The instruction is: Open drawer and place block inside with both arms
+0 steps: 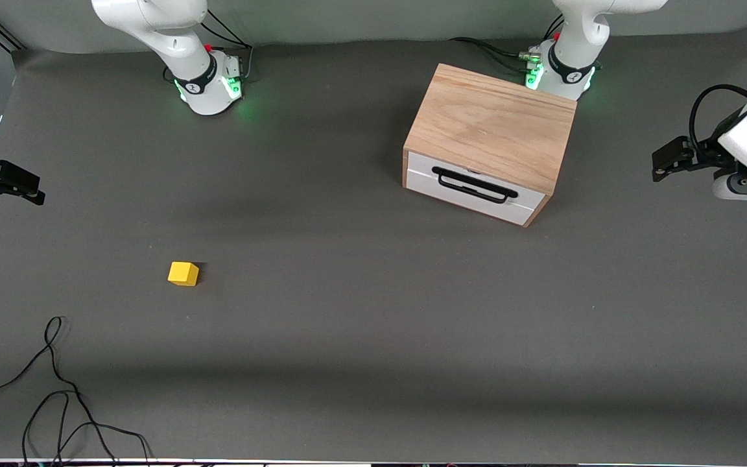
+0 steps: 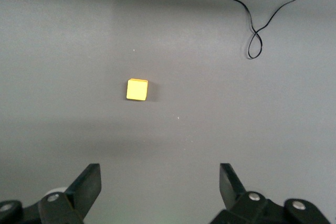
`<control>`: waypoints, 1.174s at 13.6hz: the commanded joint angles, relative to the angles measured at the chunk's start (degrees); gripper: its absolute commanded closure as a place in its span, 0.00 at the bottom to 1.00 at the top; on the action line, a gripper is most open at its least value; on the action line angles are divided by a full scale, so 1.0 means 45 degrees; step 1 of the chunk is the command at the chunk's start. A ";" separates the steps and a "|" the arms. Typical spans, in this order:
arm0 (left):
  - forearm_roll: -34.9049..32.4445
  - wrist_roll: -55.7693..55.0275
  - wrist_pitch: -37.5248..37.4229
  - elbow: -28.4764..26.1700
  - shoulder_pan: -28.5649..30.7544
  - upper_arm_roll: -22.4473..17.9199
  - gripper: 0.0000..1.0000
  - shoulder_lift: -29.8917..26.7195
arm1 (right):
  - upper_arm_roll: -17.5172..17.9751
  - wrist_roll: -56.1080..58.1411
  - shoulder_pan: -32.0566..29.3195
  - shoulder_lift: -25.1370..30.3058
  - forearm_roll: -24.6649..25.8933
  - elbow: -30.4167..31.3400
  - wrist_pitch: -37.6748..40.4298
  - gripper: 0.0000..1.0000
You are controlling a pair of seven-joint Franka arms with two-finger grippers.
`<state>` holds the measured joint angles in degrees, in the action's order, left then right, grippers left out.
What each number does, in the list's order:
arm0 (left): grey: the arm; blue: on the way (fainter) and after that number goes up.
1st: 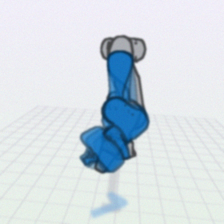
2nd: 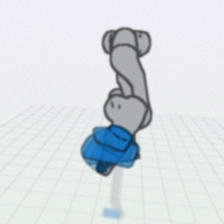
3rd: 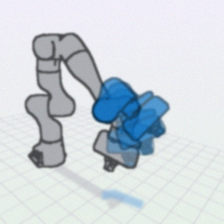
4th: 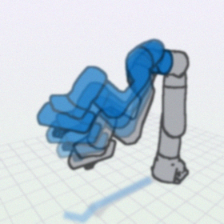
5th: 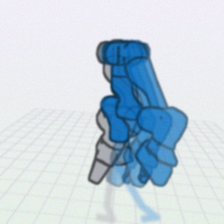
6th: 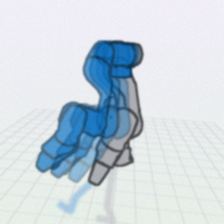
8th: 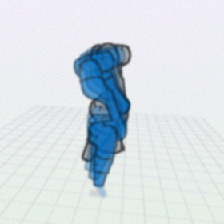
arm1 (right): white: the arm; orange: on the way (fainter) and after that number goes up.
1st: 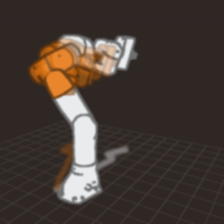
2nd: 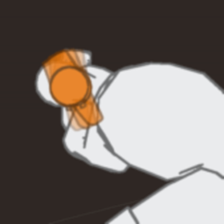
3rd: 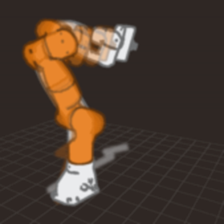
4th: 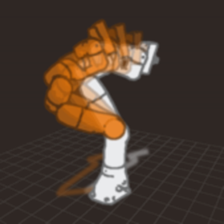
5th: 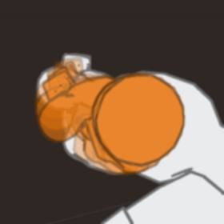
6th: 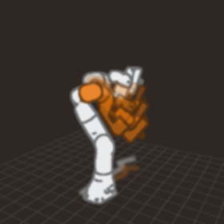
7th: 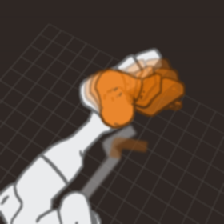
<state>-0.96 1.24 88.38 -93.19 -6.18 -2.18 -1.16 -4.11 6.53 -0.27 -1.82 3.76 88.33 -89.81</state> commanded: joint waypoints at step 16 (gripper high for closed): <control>-0.0001 -0.7799 -0.0169 0.0045 -0.0267 0.3192 0.00 0.0277 | -0.0063 0.0171 0.0157 -0.0221 -0.0386 -0.0157 0.0035 0.00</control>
<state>-0.70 -22.71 87.48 -93.26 -6.81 7.54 -0.70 -4.05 6.96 -0.14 -2.37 2.55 88.39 -89.77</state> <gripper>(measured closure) 0.000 0.000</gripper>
